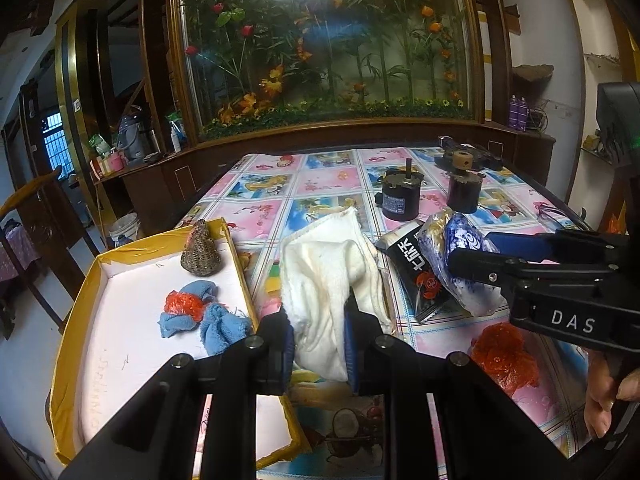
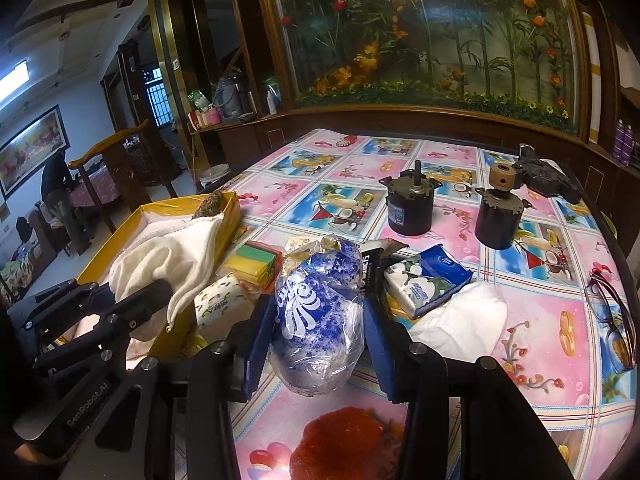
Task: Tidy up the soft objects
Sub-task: 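Carry the blue-white bag with the right tool while the left tool carries the white cloth to the tray, then open the right tool over the tray while the left tool releases the white cloth there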
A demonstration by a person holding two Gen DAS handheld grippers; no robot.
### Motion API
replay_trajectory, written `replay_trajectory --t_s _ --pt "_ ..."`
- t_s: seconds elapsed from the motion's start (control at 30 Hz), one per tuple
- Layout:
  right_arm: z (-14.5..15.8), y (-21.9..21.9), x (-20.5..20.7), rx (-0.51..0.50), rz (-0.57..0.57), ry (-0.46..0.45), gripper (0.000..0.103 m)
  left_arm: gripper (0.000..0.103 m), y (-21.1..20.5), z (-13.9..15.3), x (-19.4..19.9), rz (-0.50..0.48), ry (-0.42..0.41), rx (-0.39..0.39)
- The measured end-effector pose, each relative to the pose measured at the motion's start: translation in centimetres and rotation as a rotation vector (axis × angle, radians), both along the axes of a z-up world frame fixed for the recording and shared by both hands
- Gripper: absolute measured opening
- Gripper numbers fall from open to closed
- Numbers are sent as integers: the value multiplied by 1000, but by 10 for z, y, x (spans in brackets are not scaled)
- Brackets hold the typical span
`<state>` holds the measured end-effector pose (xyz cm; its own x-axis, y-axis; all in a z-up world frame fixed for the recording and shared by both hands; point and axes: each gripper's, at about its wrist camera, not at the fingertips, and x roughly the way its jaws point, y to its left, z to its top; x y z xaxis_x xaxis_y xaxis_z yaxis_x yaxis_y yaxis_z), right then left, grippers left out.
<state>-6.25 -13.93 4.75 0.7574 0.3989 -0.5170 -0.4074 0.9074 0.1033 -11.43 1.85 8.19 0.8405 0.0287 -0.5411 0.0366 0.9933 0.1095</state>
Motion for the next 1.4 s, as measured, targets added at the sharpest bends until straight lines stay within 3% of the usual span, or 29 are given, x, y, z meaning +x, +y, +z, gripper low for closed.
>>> replay_trajectory --t_s 0.67,1.1,1.4 --pt "17 81 -10 -71 127 -30 49 20 65 1 -12 126 -15 -71" --pt "3 155 -4 -84 264 66 49 20 152 -19 -25 316 51 -175" --pt "-8 215 19 -106 336 146 49 20 180 -34 -28 367 110 -223"
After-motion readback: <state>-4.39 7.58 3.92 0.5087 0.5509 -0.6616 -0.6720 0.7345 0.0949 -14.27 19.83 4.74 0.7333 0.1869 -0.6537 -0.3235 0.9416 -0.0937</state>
